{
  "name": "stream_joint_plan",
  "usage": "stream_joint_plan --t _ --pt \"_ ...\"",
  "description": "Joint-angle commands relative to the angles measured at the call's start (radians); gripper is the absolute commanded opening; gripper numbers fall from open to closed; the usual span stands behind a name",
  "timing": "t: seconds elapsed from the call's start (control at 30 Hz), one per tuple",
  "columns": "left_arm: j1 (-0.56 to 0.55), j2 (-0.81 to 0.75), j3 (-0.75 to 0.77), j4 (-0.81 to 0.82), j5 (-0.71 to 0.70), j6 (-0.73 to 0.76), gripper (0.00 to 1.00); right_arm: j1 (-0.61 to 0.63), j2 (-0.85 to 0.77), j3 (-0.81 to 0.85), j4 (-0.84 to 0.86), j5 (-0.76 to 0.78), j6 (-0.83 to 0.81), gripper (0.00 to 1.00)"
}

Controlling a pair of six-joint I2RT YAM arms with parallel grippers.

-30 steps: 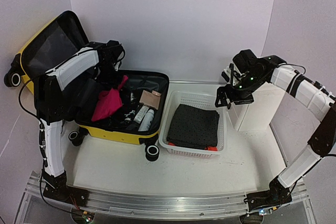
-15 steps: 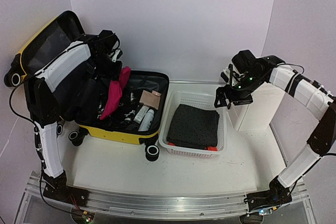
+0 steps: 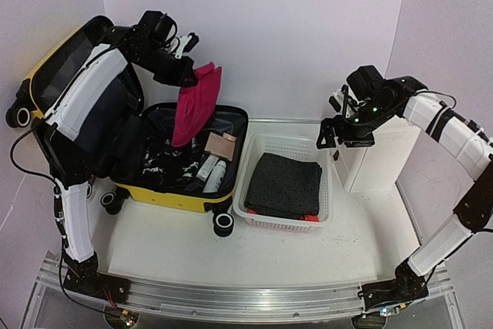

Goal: Open, take out, and arrange the luggage

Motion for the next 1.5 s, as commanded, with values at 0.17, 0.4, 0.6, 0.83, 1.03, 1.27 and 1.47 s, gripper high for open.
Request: stream_joint_plan --t 0.17,0.4,0.6,0.83,1.03,1.27,1.47 --pt "-0.101 0.091 0.184 0.19 0.162 0.13 0.0 -0.006 -0.098 0.046 0.0 -0.007 -0.007 0.98" --pt "-0.145 0.144 0.179 0.298 0.167 0.247 0.0 -0.007 -0.155 0.04 -0.011 -0.002 -0.029 0.98" --pt "-0.152 0.177 0.199 0.391 0.208 0.294 0.0 -0.006 -0.214 -0.005 0.004 -0.001 -0.045 0.98" --pt "-0.183 0.219 0.219 0.518 0.254 0.414 0.0 -0.007 -0.329 -0.129 0.059 0.023 -0.032 0.98" --pt "-0.202 0.255 0.205 0.615 0.302 0.476 0.0 -0.007 -0.375 -0.166 0.062 0.02 -0.002 0.98" --pt "-0.262 0.342 0.177 0.636 0.301 0.699 0.0 -0.007 -0.43 -0.173 0.067 0.032 0.033 0.98" --pt "-0.27 0.318 0.071 0.631 0.319 0.764 0.0 -0.007 -0.484 -0.201 0.066 0.051 0.054 0.98"
